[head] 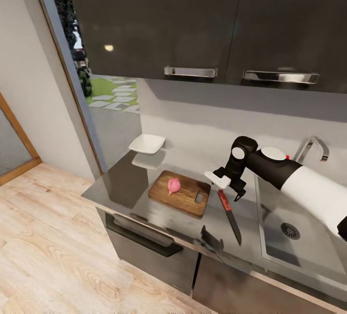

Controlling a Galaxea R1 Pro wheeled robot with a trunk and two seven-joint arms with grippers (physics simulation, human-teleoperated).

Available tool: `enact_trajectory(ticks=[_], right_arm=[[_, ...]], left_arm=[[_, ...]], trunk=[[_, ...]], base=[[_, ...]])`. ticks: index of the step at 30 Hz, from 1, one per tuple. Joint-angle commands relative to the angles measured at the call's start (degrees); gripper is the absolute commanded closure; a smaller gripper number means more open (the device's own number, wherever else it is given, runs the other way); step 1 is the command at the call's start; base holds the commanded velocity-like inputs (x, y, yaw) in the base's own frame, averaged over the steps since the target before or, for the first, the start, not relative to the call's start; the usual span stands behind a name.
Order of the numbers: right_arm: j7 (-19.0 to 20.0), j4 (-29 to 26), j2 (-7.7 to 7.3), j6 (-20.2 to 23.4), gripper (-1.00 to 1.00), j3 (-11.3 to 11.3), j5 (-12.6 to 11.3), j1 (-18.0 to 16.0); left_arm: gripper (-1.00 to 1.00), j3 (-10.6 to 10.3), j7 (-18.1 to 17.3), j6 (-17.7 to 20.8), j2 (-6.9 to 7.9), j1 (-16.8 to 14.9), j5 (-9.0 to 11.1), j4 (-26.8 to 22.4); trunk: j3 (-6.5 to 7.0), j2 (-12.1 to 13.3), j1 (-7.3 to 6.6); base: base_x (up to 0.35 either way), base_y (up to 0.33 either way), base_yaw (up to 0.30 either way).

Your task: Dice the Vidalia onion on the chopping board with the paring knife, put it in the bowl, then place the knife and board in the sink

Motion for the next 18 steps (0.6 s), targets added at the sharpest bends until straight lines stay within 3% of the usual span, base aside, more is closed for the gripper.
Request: enact_trajectory(ticks=[1, 3, 11, 18], right_arm=[[0.0, -0.1, -0.08, -0.4, -1.00, 0.2, 0.1, -0.1], [0.0, -0.1, -0.10, -0.5, -1.00, 0.4, 0.2, -0.1], [-0.3, 0.2, -0.72, -0.8, -1.00, 7.5, 0.2, -0.1], [-0.4, 0.3, -1.08, -4.3, -1.00, 8.9, 0.3, -0.1]], left_arm=[[-1.00, -0.5, 0.0, -0.3, -0.03, -0.1, 0.3, 0.2], [-1.00, -0.5, 0.0, -0.3, -0.03, -0.1, 0.3, 0.2], [-1.00, -0.5, 0.0, -0.3, -0.11, -0.1, 0.3, 0.1], [-1.00, -0.5, 0.0, -0.3, -0.06, -0.1, 0.3, 0.1]], trunk=[[-0.21, -0.1, 0.03], [-0.40, -0.1, 0.03], [-1.06, -0.1, 0.03], [-1.14, -0.1, 0.03]], base=[[0.000, 0.000, 0.000], [0.000, 0.000, 0.000], [0.000, 0.000, 0.000], [0.000, 0.000, 0.000]])
